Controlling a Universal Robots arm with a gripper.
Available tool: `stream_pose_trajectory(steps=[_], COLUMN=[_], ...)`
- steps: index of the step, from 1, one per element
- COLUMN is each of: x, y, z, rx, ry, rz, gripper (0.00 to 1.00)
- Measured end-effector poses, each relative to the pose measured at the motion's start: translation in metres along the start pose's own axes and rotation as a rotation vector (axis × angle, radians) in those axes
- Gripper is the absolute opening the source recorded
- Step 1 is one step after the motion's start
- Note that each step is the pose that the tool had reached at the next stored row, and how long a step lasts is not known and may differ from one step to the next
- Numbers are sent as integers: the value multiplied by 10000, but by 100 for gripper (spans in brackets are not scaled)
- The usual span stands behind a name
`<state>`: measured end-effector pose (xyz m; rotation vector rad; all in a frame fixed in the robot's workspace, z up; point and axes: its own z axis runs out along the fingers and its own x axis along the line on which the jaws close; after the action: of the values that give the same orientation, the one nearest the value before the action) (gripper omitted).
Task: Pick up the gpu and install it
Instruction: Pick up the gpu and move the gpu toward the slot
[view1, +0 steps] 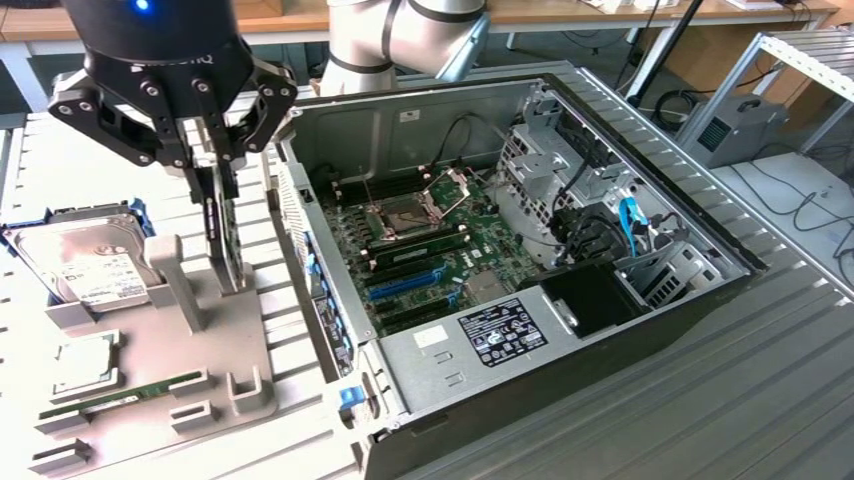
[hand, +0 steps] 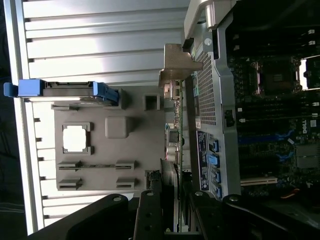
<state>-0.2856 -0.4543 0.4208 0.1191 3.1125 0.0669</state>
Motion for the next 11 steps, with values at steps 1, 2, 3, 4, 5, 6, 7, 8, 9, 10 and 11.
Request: stream_pose_trajectory(steps=[1, 2, 3, 4, 5, 6, 7, 8, 9, 10, 11], x=[-5, -9, -13, -18, -22, -27, -31, -35, -40, -44, -49], y=[0, 1, 1, 1, 2, 2, 2, 3, 3, 3, 4], z=[0, 0, 0, 0, 0, 0, 0, 0, 1, 1, 1], rx=[3, 6, 9, 13, 15, 18, 20, 23, 25, 28, 30], ry=[1, 0, 0, 0, 0, 0, -1, -1, -1, -1, -2], rz=[0, 0, 0, -1, -1, -1, -1, -1, -1, -1, -1], gripper=[26, 26, 26, 26, 26, 26, 26, 26, 26, 26, 26])
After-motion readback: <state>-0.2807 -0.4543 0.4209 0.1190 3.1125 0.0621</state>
